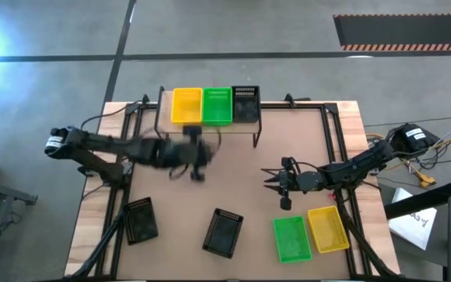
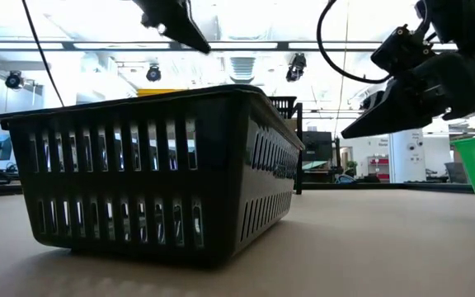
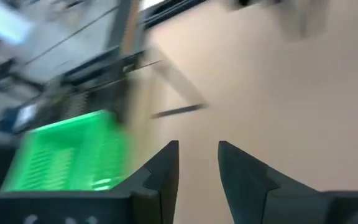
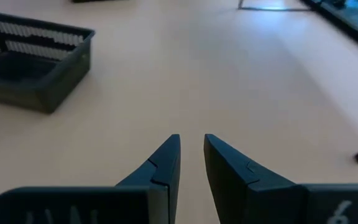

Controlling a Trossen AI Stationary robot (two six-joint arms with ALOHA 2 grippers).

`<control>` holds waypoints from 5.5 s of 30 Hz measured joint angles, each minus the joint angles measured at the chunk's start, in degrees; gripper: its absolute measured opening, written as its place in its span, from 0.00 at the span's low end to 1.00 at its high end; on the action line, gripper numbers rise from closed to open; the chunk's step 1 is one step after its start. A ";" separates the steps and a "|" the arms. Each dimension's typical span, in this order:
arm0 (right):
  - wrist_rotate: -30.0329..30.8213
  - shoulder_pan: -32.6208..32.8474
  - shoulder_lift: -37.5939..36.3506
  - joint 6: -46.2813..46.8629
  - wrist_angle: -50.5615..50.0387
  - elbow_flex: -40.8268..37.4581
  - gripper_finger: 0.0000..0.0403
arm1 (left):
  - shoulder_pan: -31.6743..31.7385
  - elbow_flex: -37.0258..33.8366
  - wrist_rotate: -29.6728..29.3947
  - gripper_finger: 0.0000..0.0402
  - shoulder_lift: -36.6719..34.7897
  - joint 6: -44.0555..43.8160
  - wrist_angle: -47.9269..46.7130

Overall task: Stack baskets on shelf by color
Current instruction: Stack the right black basket on the other black basket on the shelf

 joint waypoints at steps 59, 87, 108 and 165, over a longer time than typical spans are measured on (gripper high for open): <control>-28.33 4.66 40.75 -54.37 -54.85 66.93 0.41 | -32.68 -20.97 -17.47 0.17 4.55 -40.97 27.84; -30.82 4.33 46.21 -72.10 -42.51 66.92 0.43 | -35.30 -21.95 -27.87 0.17 5.44 -42.46 24.12; -25.91 2.94 35.84 -44.13 -58.41 60.81 0.02 | -35.30 -25.91 -31.01 0.17 5.46 -49.93 24.26; -24.97 -43.17 23.88 -31.06 -85.51 83.78 0.39 | -29.03 -25.95 -35.58 0.17 12.74 -49.89 34.82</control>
